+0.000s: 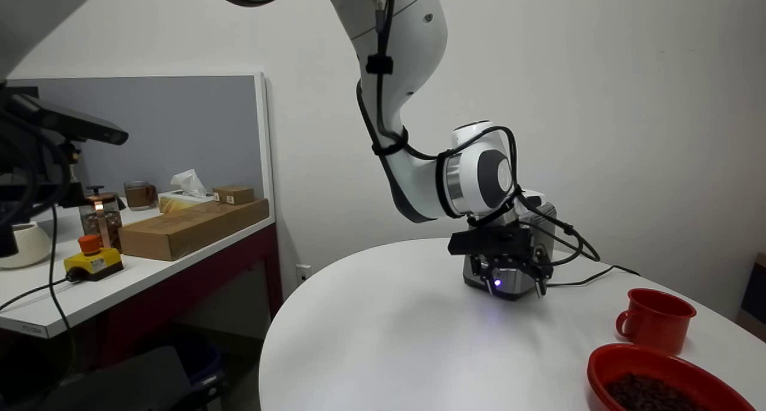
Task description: Release the lever on the toaster upwards
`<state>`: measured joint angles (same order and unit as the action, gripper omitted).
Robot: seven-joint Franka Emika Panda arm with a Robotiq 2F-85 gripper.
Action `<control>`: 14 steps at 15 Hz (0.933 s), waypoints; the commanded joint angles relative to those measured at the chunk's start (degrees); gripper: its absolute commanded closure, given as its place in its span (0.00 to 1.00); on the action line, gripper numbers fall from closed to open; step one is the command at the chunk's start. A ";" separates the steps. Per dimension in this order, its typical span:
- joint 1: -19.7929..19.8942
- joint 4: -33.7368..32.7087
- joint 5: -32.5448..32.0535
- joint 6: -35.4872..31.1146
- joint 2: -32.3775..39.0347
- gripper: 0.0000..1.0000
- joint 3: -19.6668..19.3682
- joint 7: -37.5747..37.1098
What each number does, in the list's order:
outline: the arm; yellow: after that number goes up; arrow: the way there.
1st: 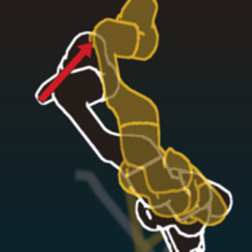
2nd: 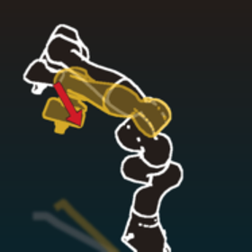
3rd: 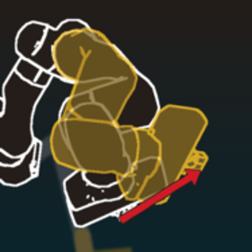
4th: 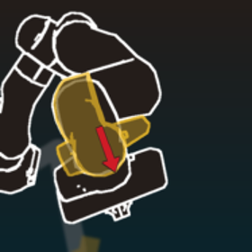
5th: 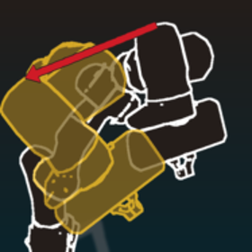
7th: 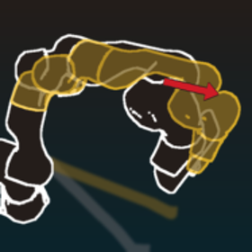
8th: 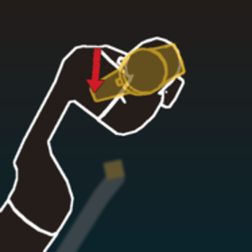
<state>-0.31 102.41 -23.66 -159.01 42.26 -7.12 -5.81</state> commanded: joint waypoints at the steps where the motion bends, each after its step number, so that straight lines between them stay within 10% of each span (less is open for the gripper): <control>1: -1.31 -3.17 2.37 -0.78 2.89 0.00 -1.27 1.68; 14: -2.74 -8.73 5.63 -3.82 7.41 0.00 -2.39 -0.22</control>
<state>-1.47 95.99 -20.09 -160.50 47.58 -7.76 -5.87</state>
